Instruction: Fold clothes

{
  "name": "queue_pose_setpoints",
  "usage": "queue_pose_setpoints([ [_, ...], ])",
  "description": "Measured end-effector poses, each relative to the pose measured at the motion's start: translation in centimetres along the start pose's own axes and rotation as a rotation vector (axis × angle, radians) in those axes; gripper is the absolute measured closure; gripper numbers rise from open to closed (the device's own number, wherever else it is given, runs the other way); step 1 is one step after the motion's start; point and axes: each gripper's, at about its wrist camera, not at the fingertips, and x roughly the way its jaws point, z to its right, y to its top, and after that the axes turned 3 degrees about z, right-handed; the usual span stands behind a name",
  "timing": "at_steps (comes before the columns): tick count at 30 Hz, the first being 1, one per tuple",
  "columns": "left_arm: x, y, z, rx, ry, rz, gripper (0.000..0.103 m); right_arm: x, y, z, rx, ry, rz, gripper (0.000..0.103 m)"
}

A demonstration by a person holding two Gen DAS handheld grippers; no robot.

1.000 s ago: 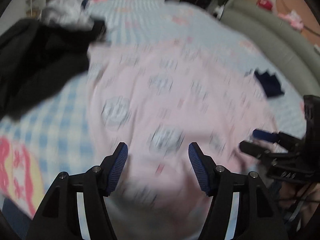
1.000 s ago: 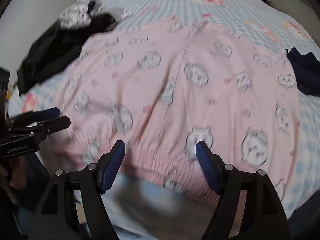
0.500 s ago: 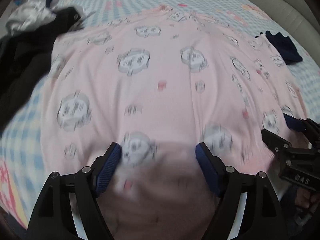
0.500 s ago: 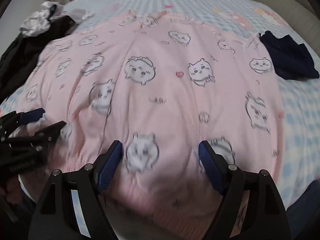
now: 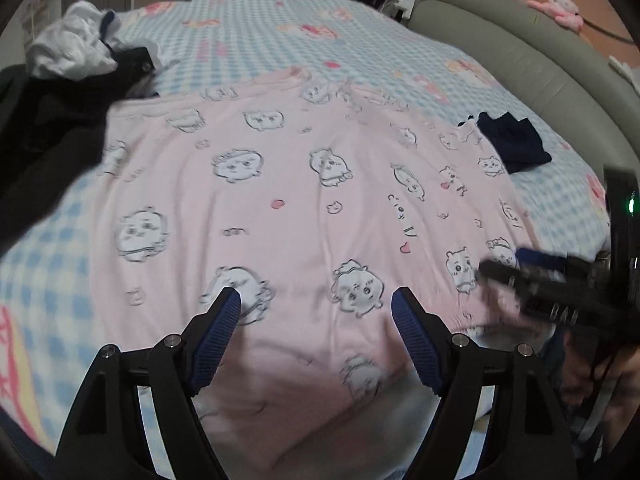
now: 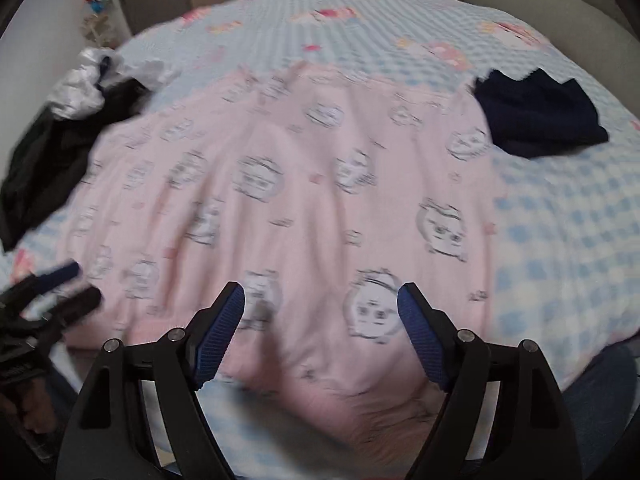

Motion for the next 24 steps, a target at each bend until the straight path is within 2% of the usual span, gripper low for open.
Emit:
queue_pose_setpoints([
  [3,2.5,-1.2,-0.6,0.002,0.055,-0.099,0.023,1.0,-2.2,0.7,0.000,0.003,-0.046,0.023],
  [5,1.7,-2.7,-1.1,-0.010,0.045,-0.071,0.023,0.7,-3.6,0.5,-0.035,0.009,-0.016,0.023],
  [9,-0.7,-3.5,-1.5,-0.038,-0.027,-0.081,0.023,-0.5,-4.5,0.6,-0.028,0.039,-0.003,0.023],
  [13,-1.9,-1.7,-0.5,0.015,-0.048,-0.053,0.023,-2.2,-3.1,1.9,0.014,0.073,0.004,0.023],
  [15,-1.8,0.0,0.9,0.044,-0.068,-0.020,0.023,-3.6,-2.1,2.8,0.031,0.055,0.042,0.023],
  [18,-0.2,3.2,4.0,0.091,-0.111,-0.006,0.023,-4.6,-1.3,5.5,0.076,-0.019,0.069,0.023],
  [21,2.3,4.5,7.7,0.165,-0.126,-0.019,0.023,-3.1,-2.0,7.7,0.140,-0.043,0.022,0.023],
  [24,4.6,4.0,10.2,0.202,-0.124,-0.063,0.023,-1.2,-3.3,9.0,0.175,-0.043,-0.034,0.023],
])
